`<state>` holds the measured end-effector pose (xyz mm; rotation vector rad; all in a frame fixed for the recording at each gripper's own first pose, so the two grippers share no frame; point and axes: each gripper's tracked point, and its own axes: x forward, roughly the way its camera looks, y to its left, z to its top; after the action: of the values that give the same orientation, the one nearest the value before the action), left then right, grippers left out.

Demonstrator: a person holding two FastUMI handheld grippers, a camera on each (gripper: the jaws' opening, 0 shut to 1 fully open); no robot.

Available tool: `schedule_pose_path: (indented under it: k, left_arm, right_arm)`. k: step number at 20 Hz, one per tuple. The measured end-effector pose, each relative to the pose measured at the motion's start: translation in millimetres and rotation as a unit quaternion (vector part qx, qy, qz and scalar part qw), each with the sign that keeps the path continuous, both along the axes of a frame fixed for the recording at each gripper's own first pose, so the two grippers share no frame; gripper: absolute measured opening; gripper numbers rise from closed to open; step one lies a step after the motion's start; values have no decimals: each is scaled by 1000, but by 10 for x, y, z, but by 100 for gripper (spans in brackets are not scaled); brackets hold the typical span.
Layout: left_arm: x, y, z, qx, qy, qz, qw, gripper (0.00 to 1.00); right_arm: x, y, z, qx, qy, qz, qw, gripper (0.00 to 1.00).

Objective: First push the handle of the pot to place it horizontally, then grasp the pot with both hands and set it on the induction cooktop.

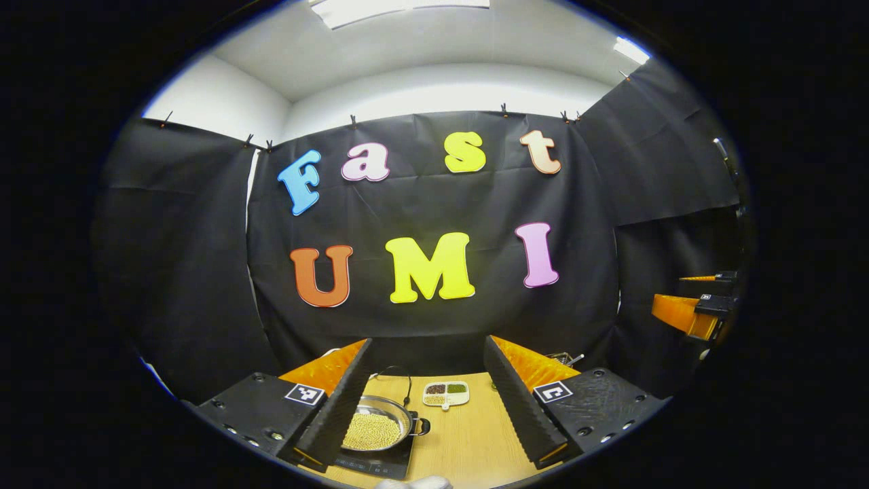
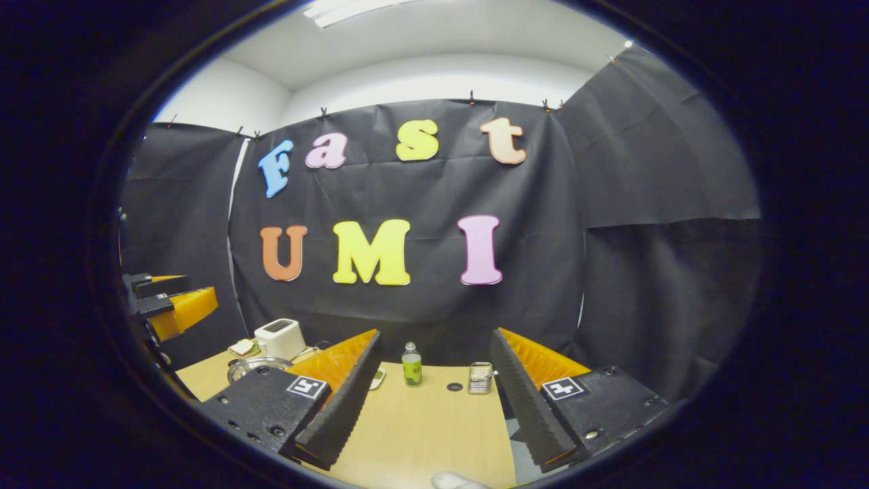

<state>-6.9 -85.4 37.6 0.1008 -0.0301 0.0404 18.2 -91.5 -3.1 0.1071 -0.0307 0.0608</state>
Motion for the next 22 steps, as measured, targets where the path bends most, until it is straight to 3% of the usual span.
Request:
schedule_pose_path:
  k: [11,22]
  left_arm:
    - [-54,-194,-44,-8,-1,13,1000,96]
    - [97,-188,-63,-7,7,8,1000,96]
  right_arm:
    - [-9,-306,-168,5,19,-1,1000,100]
    - [106,-281,-106,1,21,4,1000,100]
